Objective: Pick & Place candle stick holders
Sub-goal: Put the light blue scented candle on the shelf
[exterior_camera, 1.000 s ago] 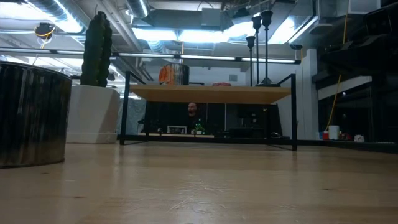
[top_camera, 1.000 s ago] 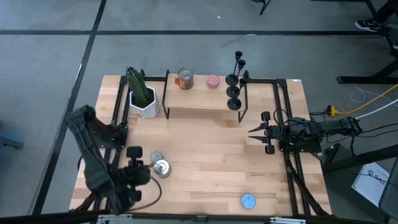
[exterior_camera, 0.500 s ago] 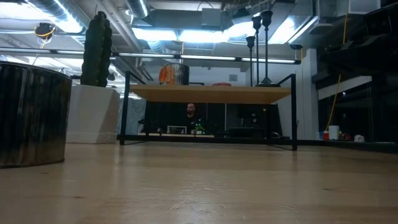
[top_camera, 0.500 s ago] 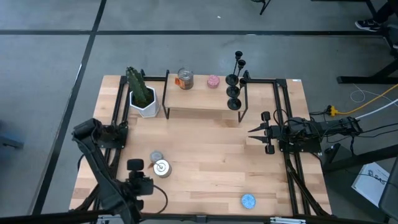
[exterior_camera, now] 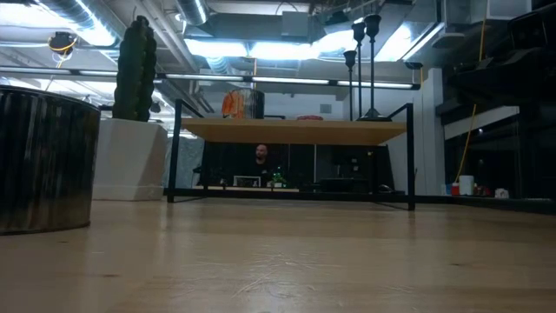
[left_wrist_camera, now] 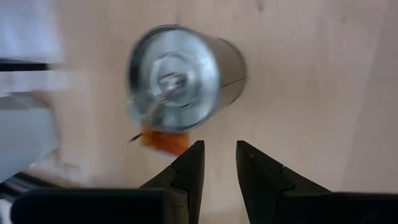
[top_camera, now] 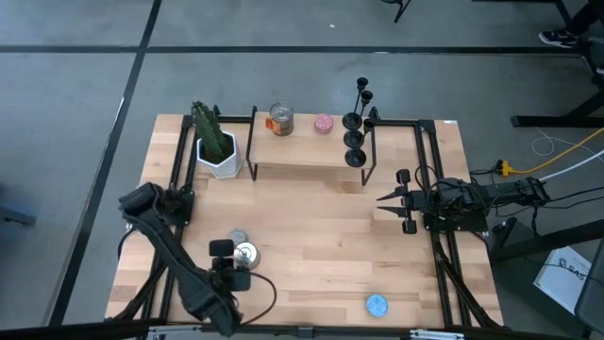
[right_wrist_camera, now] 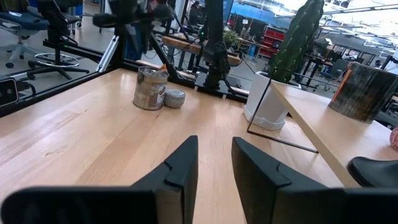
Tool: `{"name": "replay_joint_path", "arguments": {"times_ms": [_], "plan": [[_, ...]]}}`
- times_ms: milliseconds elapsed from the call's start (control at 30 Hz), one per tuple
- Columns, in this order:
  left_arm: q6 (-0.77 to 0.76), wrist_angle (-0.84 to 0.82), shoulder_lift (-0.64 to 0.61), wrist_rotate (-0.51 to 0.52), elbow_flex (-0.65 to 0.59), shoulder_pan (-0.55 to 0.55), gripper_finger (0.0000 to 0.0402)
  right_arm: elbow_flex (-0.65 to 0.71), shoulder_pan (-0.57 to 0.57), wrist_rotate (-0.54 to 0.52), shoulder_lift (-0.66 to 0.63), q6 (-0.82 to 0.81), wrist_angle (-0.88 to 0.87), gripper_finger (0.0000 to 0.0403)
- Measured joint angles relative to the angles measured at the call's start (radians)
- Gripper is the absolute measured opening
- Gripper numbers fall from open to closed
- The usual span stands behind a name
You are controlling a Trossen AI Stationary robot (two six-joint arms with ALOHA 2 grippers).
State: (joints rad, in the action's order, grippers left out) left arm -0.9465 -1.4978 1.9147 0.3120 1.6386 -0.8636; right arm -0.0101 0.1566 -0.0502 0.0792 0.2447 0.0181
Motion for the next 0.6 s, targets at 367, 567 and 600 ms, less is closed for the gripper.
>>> {"name": "replay_joint_path", "arguments": {"times_ms": [367,567,600], "plan": [[0.078,0.048,0.1,-0.047,-0.001,0.009,0.0084,0.0,0.0,0.0,0.0,0.0,0.0,0.01],[0.096,0.152,0.07,-0.049,-0.123,0.033,0.0056,0.0,0.0,0.0,0.0,0.0,0.0,0.01],[0.096,0.164,0.063,-0.047,-0.153,0.038,0.005,0.0,0.0,0.0,0.0,0.0,0.0,0.01]]}}
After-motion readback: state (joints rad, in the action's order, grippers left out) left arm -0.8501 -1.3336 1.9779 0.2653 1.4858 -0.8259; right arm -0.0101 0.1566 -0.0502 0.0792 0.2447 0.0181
